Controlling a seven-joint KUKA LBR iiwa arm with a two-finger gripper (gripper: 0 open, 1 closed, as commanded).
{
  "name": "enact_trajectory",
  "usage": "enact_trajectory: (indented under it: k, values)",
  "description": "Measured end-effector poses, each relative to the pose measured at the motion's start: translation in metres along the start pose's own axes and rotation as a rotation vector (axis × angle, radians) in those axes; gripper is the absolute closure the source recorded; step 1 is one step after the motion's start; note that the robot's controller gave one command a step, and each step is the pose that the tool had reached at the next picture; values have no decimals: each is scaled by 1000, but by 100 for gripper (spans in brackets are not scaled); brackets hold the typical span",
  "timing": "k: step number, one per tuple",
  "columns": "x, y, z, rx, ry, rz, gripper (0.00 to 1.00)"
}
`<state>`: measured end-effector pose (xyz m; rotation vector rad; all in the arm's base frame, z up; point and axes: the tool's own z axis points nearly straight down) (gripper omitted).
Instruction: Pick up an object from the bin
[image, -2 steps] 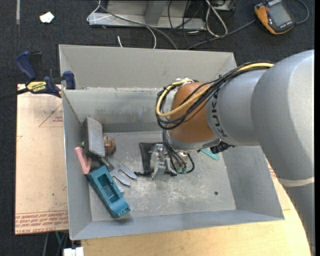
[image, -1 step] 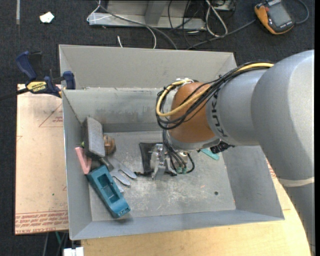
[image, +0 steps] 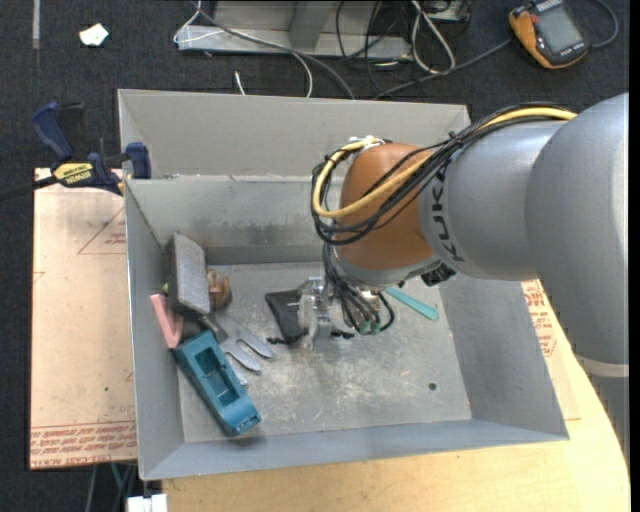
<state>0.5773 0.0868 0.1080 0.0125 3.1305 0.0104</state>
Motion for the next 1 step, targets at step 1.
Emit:
enact_trajectory:
  k: [1]
  values:
    - [8, -15, -74, -1, 2, -138, 100]
